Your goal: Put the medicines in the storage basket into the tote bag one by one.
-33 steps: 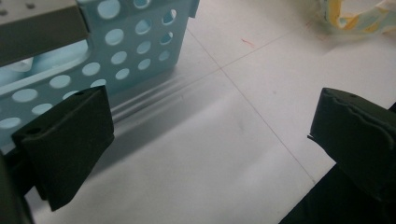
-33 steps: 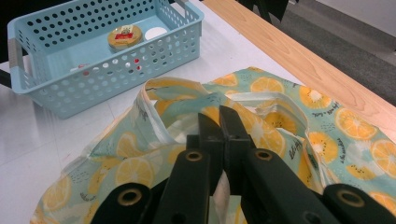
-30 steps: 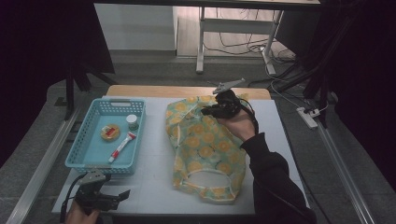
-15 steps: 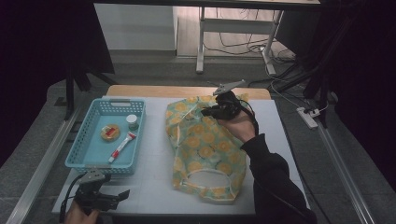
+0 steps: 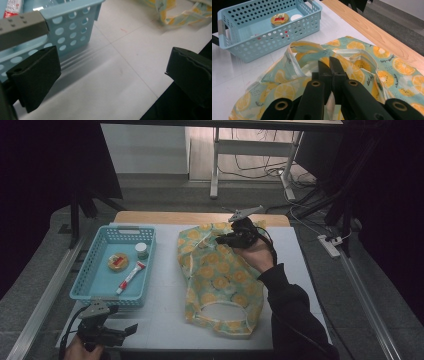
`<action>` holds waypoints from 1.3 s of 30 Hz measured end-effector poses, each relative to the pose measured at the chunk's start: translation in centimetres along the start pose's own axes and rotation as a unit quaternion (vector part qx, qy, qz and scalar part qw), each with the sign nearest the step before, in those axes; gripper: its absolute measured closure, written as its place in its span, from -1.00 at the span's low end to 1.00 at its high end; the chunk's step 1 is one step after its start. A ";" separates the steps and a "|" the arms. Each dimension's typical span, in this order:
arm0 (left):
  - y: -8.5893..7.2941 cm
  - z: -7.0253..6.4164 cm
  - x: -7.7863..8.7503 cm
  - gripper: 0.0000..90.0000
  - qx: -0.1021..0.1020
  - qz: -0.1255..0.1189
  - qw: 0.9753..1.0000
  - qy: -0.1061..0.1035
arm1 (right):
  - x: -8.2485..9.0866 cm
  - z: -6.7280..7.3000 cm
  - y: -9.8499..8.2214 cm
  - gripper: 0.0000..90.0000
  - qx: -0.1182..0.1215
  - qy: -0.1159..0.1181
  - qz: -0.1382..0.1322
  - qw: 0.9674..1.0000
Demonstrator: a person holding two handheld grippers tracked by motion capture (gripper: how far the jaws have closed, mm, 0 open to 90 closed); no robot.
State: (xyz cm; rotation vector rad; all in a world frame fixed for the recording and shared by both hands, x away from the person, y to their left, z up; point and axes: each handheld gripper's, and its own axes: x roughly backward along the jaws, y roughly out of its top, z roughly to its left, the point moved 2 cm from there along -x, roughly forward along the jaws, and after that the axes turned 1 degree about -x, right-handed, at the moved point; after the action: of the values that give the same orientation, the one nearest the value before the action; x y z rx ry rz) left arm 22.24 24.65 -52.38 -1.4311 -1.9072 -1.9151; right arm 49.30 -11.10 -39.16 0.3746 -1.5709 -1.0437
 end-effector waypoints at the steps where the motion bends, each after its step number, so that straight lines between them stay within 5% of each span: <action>1: 0.0 0.0 0.1 -1.00 -0.001 -0.002 1.000 0.002 | 0.0 0.0 0.0 1.00 0.000 0.000 0.000 1.000; 11: 0.6 0.3 1.2 -0.99 0.025 -0.029 0.999 -0.012 | -0.1 -0.1 -0.3 1.00 -0.002 0.000 0.001 1.000; 22: 1.7 1.0 1.9 -1.00 0.013 -0.028 1.000 0.004 | -0.3 -0.1 -0.5 1.00 -0.001 0.000 0.002 1.000; 30: 2.6 1.5 1.7 -1.00 0.013 -0.030 0.999 -0.012 | -0.4 -0.3 -0.6 1.00 -0.004 -0.002 0.001 1.000; 39: 3.9 2.5 1.3 -1.00 0.013 -0.029 0.999 0.008 | -0.7 -0.3 -0.7 1.00 -0.004 -0.001 0.003 1.000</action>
State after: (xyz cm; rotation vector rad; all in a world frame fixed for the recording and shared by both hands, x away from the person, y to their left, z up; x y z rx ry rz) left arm 25.32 26.53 -49.20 -1.3639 -1.9802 -1.9127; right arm 49.56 -11.12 -40.13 0.3634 -1.5677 -1.0470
